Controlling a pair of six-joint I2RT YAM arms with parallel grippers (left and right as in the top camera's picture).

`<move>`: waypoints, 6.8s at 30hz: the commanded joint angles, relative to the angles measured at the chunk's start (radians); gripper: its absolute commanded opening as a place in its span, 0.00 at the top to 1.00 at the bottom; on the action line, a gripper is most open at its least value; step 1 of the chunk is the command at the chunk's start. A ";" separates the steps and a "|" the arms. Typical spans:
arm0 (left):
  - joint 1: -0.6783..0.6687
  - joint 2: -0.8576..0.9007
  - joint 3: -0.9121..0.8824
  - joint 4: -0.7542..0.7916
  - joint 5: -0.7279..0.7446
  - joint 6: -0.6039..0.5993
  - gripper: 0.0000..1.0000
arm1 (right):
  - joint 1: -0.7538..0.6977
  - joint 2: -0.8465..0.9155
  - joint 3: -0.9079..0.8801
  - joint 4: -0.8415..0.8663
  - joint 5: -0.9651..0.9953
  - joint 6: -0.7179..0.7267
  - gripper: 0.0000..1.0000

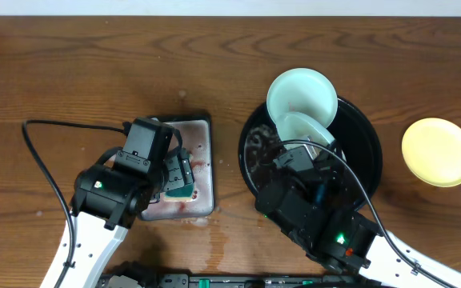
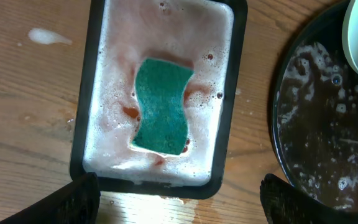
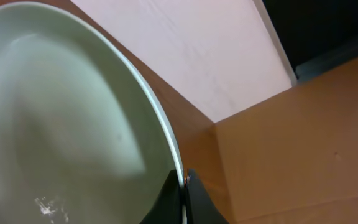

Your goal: Clean dirty plates on tray and stack at the side

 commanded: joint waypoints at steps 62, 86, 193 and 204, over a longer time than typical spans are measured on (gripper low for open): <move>0.004 0.004 0.000 -0.002 -0.002 0.003 0.16 | -1.089 -0.026 0.008 0.125 -0.892 0.383 0.99; 0.004 0.004 0.000 -0.002 -0.002 0.003 0.16 | -1.639 0.370 0.034 0.478 -1.896 0.302 0.48; -0.009 0.231 -0.182 0.313 0.048 0.127 0.93 | -0.999 0.414 0.038 -0.002 -1.510 0.100 0.63; -0.010 0.232 -0.126 0.316 0.261 0.157 0.93 | -0.997 0.649 0.038 0.085 -1.639 0.057 0.99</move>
